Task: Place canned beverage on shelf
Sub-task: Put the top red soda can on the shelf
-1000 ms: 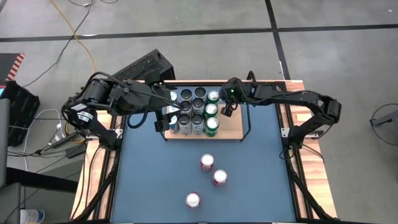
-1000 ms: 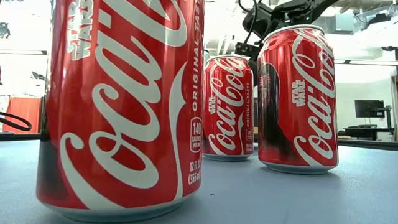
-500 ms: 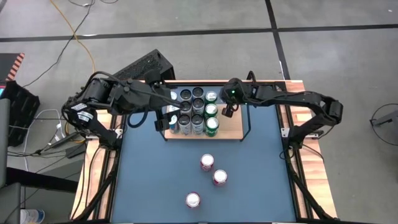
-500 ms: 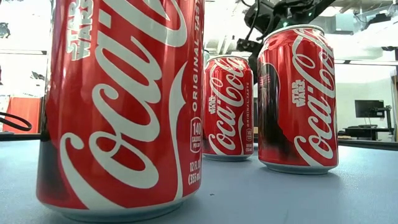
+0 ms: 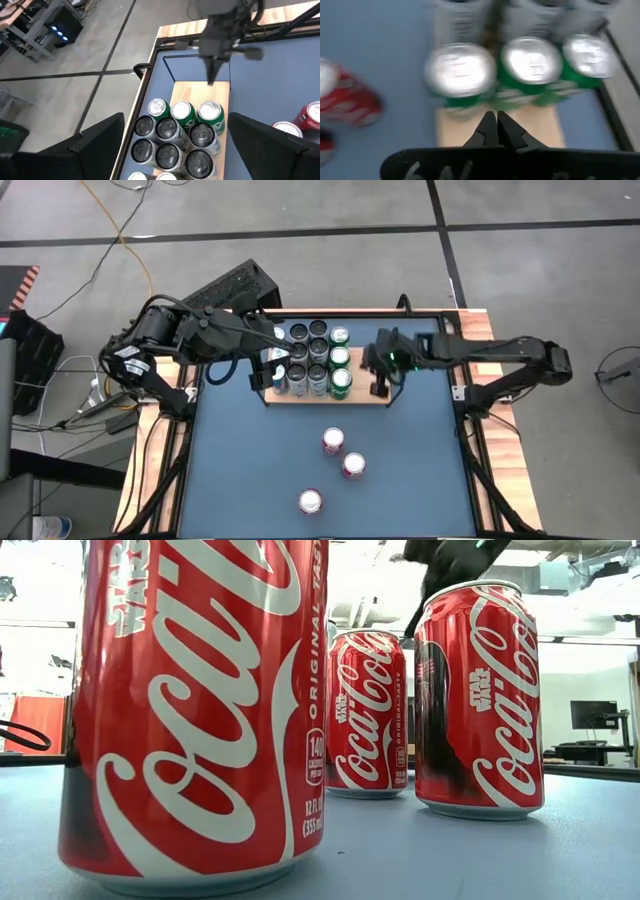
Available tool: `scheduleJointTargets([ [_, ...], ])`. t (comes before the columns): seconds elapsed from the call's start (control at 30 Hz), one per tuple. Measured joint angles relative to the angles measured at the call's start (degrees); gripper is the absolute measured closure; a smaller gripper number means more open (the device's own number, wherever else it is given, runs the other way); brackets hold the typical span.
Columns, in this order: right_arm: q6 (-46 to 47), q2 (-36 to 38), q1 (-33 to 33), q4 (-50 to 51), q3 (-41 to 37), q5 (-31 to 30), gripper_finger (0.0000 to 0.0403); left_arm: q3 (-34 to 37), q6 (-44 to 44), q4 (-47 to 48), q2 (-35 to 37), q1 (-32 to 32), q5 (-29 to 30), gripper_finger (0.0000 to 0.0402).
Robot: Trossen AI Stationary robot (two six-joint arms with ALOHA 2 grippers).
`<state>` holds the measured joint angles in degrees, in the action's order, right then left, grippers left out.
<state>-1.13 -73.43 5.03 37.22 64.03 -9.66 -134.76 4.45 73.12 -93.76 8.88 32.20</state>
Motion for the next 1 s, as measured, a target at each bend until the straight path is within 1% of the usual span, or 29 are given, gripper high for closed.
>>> scheduleJointTargets([
  [0.07,2.6,1.6,-3.4,3.2,0.5,-0.2,0.0403,0.0,-0.1,0.0,0.0,0.0,-1.1,0.0058],
  [0.13,5.5,3.3,-6.7,6.1,1.9,1.9,0.0403,0.0,-0.7,0.0,0.0,0.0,-4.2,0.0058],
  [0.23,10.9,5.0,-12.0,8.8,3.1,6.5,0.0403,0.0,-2.1,0.0,-0.3,0.0,-11.9,0.0058],
  [0.3,15.0,5.5,-15.9,10.2,3.1,7.2,0.04,0.0,-3.1,0.2,-1.1,0.0,-16.1,0.0058],
  [0.4,21.4,6.6,-21.6,12.2,3.1,6.8,0.0385,1.6,-3.7,0.2,-2.7,0.3,-18.2,0.0058],
  [0.5,29.5,7.3,-26.8,13.0,3.1,6.7,0.0355,5.7,-3.3,-0.7,-4.0,0.4,-19.1,0.0058],
  [0.57,35.1,7.5,-29.8,13.4,3.1,6.4,0.0331,9.1,-1.7,-3.4,-4.9,0.4,-22.1,0.0058],
  [0.63,40.0,7.7,-33.2,13.6,3.1,4.8,0.0305,12.8,-0.5,-6.5,-6.2,0.2,-26.1,0.0058],
  [0.7,43.8,7.7,-36.0,14.0,3.1,2.8,0.0277,16.3,-0.3,-11.1,-7.5,0.0,-28.5,0.0058],
  [0.8,49.0,7.6,-39.5,15.8,3.1,-0.4,0.0238,20.0,-0.6,-15.8,-9.6,0.0,-28.2,0.0058],
  [0.87,52.2,7.4,-41.2,16.5,3.1,-2.3,0.0216,20.7,-0.6,-16.6,-11.7,0.2,-27.7,0.0058],
  [1.0,57.2,7.3,-43.6,18.1,3.1,-4.1,0.019,20.8,-0.5,-17.1,-15.2,1.3,-27.9,0.0058],
])
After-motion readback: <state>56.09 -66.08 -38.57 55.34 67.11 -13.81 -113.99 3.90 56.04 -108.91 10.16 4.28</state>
